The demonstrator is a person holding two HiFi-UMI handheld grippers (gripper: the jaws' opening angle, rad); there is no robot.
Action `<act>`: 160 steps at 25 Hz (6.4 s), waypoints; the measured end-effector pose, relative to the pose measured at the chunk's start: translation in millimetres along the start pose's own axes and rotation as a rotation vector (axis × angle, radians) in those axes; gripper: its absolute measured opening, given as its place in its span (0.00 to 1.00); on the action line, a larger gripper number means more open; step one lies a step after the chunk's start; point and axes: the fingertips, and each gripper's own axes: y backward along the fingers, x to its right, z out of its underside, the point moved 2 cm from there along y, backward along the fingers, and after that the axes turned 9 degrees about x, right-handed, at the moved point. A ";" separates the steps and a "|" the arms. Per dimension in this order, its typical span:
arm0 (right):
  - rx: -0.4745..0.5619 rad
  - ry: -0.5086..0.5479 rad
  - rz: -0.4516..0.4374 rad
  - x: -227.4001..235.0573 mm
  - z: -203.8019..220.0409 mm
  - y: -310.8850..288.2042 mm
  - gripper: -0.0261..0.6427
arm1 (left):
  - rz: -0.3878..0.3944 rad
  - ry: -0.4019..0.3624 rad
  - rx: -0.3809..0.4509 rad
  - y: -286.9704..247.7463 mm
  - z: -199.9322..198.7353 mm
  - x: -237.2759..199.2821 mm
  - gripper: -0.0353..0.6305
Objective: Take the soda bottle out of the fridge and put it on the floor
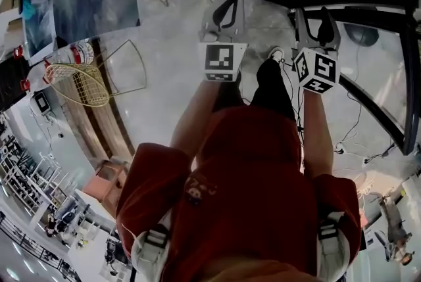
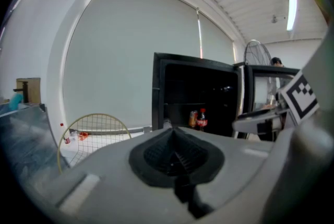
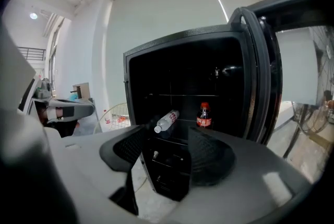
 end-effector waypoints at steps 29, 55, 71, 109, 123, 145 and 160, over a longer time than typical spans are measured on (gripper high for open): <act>-0.023 -0.084 0.138 71.0 149.9 -34.8 0.40 | 0.032 -0.020 -0.058 -56.2 162.2 38.8 0.05; 0.113 0.011 0.204 132.4 73.8 -158.9 0.41 | 0.062 -0.014 -0.187 -94.7 164.8 45.7 0.05; 0.126 0.039 0.297 159.5 56.6 -217.0 0.54 | 0.053 -0.013 -0.212 -89.7 170.9 41.0 0.05; 0.038 0.004 0.256 158.0 69.0 -206.5 0.49 | -0.002 0.014 -0.228 -52.6 156.7 30.8 0.05; -0.059 -0.015 0.162 111.7 71.1 -148.4 0.49 | -0.026 0.014 -0.183 -38.6 95.9 30.4 0.05; -0.082 0.029 -0.045 9.0 -45.9 5.9 0.49 | -0.022 0.003 -0.053 26.3 -49.9 14.5 0.05; -0.022 0.003 -0.131 -33.5 -78.7 22.9 0.49 | -0.083 -0.070 0.040 58.8 -88.1 -16.8 0.05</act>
